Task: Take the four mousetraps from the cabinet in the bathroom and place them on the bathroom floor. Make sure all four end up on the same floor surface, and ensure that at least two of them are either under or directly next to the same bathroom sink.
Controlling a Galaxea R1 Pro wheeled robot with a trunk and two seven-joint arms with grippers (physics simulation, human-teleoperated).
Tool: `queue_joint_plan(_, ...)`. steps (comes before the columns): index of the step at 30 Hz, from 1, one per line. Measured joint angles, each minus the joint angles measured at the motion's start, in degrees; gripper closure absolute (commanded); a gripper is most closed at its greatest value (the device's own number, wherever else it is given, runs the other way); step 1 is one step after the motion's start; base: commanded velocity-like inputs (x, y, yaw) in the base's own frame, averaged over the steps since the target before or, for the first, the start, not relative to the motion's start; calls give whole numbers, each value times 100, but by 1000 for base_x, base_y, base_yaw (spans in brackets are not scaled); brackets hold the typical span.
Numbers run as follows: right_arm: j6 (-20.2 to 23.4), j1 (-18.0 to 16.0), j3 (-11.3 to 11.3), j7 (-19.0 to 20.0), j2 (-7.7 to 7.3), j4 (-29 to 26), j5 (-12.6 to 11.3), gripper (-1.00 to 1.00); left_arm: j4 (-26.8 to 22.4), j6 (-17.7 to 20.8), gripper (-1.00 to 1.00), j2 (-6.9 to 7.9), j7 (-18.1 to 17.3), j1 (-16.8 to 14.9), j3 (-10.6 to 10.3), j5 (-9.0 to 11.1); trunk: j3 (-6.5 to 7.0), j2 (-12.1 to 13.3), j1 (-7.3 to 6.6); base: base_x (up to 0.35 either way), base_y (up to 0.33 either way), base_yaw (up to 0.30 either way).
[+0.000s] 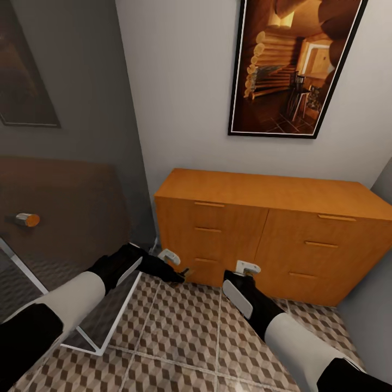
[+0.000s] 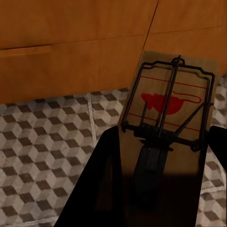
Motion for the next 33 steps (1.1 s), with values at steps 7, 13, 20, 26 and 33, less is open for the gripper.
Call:
queue_joint_plan(7, -7, 188, 0, 66, 6, 9, 144, 100, 580, -676, 100, -197, -7, 154, -7, -8, 0, 0, 0, 0, 0, 0)
queue_joint_plan(13, -7, 495, -4, 106, 18, 152, 130, 100, 636, -1382, 100, -213, 41, 906, 0, -34, -1, -1, 3, -150, 0, 0)
queue_joint_plan(20, -28, 569, 20, 766, 30, 976, 171, 100, 950, -2009, 100, -212, 332, 1462, -9, -43, 0, 0, 3, -336, 0, 0)
queue_joint_plan(26, -374, 575, 14, 1050, 19, 1600, 170, 100, 1336, -2515, 100, -221, 347, 1727, -10, -35, 0, 0, 2, -252, 0, 0)
queue_joint_plan(33, -464, 577, 13, 1311, 15, 2086, 179, 100, 1334, -2528, 100, -227, 347, 2051, -19, -36, 0, -1, 0, -25, 0, 0)
